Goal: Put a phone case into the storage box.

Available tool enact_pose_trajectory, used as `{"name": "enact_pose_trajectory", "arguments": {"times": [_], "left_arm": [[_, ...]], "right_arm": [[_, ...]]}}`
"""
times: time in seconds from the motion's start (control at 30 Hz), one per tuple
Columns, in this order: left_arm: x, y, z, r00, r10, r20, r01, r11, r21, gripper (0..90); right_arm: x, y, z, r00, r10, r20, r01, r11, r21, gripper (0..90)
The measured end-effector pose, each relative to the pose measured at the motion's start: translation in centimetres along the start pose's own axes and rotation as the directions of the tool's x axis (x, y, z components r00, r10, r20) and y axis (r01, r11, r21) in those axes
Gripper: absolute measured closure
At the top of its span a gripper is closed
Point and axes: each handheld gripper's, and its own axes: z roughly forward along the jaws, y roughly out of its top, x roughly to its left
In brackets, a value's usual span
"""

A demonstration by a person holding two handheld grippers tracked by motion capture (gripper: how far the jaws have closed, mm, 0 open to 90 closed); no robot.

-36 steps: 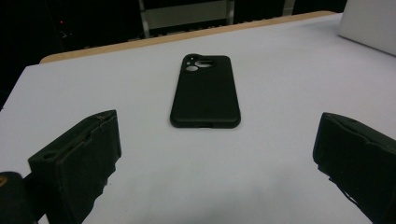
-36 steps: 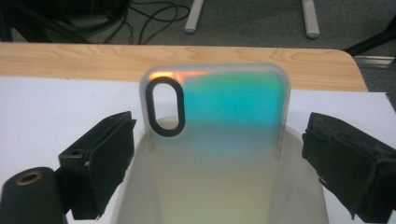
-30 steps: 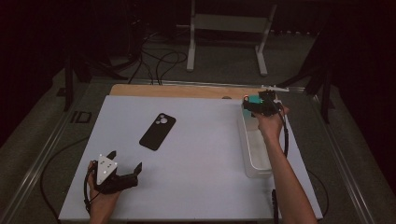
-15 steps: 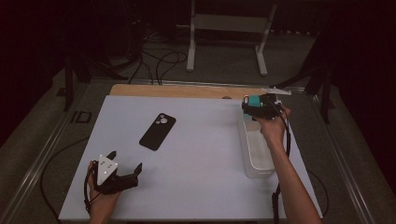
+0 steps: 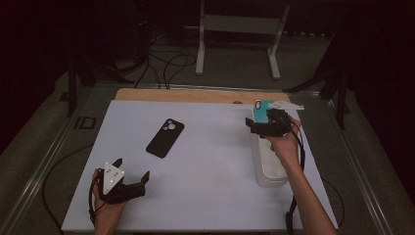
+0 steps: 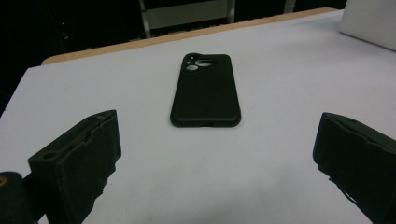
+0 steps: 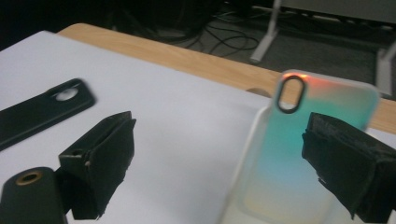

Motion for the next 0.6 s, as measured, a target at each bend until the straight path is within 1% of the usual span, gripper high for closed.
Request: {"name": "enact_pose_trajectory", "arguments": {"times": [0.07,0.13,0.2,0.37,0.4,0.5,0.6], "left_arm": [[0.0,0.0,0.0,1.0,-0.001,0.0,0.001,1.0,0.0,1.4],[0.0,0.0,0.0,1.0,-0.001,0.0,0.001,1.0,0.001,1.4],[0.0,0.0,0.0,1.0,-0.001,0.0,0.001,1.0,0.0,1.5],[0.1,0.0,0.0,1.0,-0.008,0.002,0.008,1.0,-0.002,1.4],[0.1,0.0,0.0,1.0,-0.007,0.002,0.007,1.0,-0.003,1.4],[0.1,0.0,0.0,0.9999,-0.011,0.005,0.011,0.9999,-0.001,1.4],[0.2,0.1,0.0,0.9999,-0.013,0.007,0.013,0.9999,-0.002,1.4]], "right_arm": [[0.5,-0.2,-0.5,0.9997,-0.019,-0.016,0.019,1.0,-0.009,9.3],[0.9,-0.4,-0.9,0.9989,-0.025,-0.041,0.024,0.999,-0.023,9.3],[1.4,-0.7,-1.3,0.9979,-0.034,-0.056,0.033,0.999,-0.03,9.3],[2.3,-1.5,-2.1,0.9955,-0.04,-0.086,0.036,0.998,-0.047,9.2],[2.4,-1.6,-2.2,0.9956,-0.04,-0.085,0.036,0.998,-0.048,9.2],[2.6,-2.4,-2.7,0.9945,-0.059,-0.086,0.053,0.996,-0.068,9.2],[2.9,-3.2,-3.3,0.9939,-0.05,-0.098,0.042,0.995,-0.086,9.1]]}}
